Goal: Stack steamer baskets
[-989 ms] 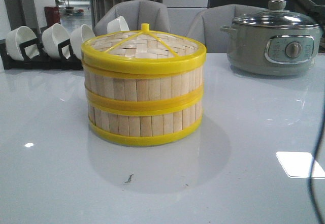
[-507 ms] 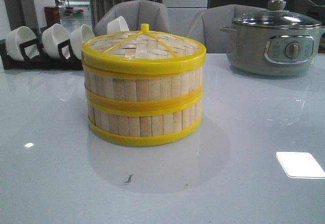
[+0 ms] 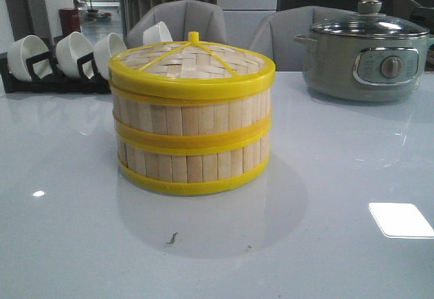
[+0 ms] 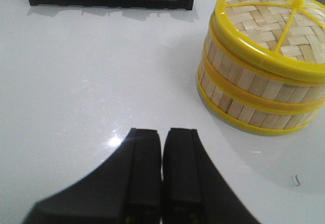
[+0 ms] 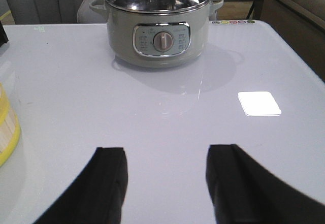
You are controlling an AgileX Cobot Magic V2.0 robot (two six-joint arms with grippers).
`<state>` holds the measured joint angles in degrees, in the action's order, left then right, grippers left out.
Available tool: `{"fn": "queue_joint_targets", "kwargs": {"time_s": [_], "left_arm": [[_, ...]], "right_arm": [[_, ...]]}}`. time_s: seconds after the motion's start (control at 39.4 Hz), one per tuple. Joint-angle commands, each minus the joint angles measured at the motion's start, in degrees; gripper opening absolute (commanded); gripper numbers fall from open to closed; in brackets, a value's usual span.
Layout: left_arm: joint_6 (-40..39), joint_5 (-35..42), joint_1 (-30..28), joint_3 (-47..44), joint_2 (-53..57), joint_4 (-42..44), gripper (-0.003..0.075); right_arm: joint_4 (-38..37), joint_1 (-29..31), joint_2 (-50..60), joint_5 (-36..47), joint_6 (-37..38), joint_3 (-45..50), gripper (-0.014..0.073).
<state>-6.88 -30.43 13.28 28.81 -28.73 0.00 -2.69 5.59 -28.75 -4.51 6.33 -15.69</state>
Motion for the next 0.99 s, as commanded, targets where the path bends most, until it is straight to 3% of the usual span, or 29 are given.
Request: {"fn": "queue_joint_targets", "kwargs": {"time_s": [0.0, 0.25, 0.36, 0.43, 0.51, 0.96], "left_arm": [[-0.46, 5.11, -0.12, 1.72, -0.05, 0.0, 0.0085], [-0.46, 5.11, -0.12, 1.72, -0.05, 0.0, 0.0085], [-0.46, 5.11, -0.12, 1.72, -0.05, 0.0, 0.0085], [-0.46, 5.11, -0.12, 1.72, -0.05, 0.0, 0.0085], [-0.46, 5.11, -0.12, 1.72, -0.05, 0.0, 0.0085], [-0.46, 5.11, -0.12, 1.72, -0.05, 0.0, 0.0085]], "right_arm": [[-0.66, 0.32, 2.52, 5.98, -0.38, 0.58, 0.0465], [-0.66, 0.32, 4.3, 6.78, -0.38, 1.04, 0.0442], [-0.66, 0.32, 4.3, 6.6, -0.38, 1.04, 0.0251], [-0.66, 0.32, 4.3, 6.53, -0.38, 1.04, 0.0031], [-0.66, 0.32, 4.3, 6.59, -0.38, 1.04, 0.0079], [-0.66, 0.32, 4.3, 4.91, -0.38, 1.04, 0.0072]]}}
